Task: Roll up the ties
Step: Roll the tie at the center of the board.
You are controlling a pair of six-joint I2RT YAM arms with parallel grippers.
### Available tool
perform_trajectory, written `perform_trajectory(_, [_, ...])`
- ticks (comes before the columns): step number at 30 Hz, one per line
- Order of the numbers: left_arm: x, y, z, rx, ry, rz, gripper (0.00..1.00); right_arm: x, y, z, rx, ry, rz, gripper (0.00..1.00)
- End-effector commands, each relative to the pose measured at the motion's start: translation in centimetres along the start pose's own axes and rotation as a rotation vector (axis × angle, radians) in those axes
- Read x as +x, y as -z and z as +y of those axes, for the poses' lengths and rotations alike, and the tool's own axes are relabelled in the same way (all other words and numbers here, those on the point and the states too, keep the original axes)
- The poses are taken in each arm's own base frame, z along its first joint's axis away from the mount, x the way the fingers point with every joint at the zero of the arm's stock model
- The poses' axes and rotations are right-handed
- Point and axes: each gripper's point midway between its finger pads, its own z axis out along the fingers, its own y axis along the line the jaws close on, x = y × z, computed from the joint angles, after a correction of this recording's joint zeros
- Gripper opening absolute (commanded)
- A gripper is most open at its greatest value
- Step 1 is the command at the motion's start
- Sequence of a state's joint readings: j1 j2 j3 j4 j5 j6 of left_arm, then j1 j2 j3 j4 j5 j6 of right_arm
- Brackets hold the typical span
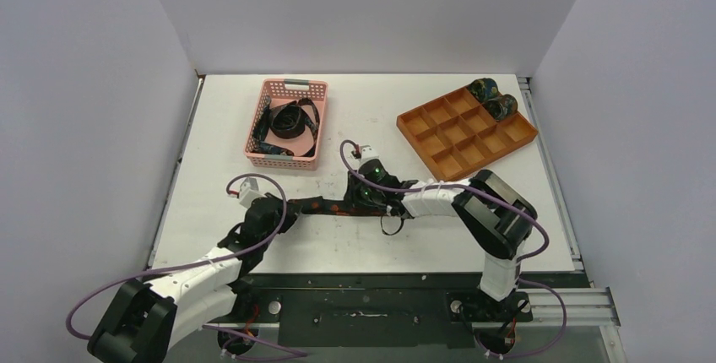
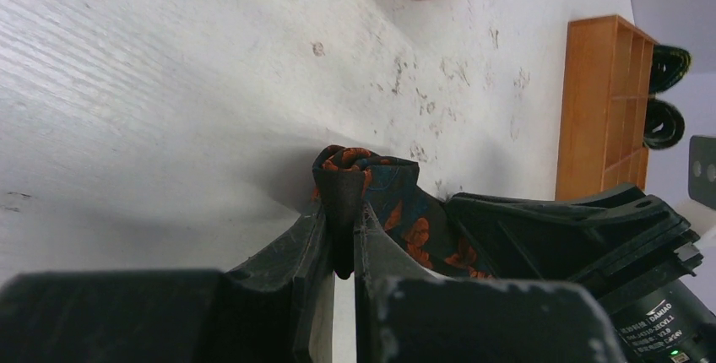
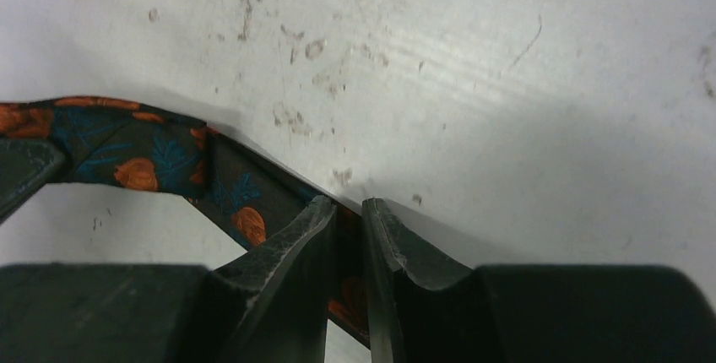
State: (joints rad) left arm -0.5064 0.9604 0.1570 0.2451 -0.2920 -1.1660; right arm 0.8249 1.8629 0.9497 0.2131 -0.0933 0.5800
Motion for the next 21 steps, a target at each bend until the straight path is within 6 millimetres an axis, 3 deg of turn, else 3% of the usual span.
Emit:
perform_trajectory(1, [0.9, 0.9, -1.8, 0.077, -0.040, 0.077, 0.00, 4.9, 2.7, -1.3, 0.038, 0.056, 0.104, 0.21])
perform_trajectory(5, [2.0, 1.6, -1.6, 0.090, -0.076, 0.144, 0.00, 6.1, 4.1, -1.9, 0.045, 0.049, 0.108, 0.21])
perform_trajectory(9, [2.2, 1.6, -0.3, 0.048, -0.131, 0.147, 0.00, 6.3, 4.2, -2.4, 0.064, 0.026, 0.103, 0.21])
perform_trajectory(14, [1.0, 1.7, 0.2, -0.002, -0.224, 0.113, 0.00, 2.4, 5.8, -1.9, 0.100, -0.014, -0.038, 0.23])
perform_trajectory(17, [0.5, 1.7, 0.1, -0.011, -0.254, 0.098, 0.00, 0.6, 7.0, -0.1, 0.064, 0.005, -0.089, 0.25])
perform_trajectory(21, [0.5, 1.7, 0.1, -0.010, -0.266, 0.094, 0.00, 1.2, 7.2, 1.9, 0.010, 0.015, -0.051, 0.25])
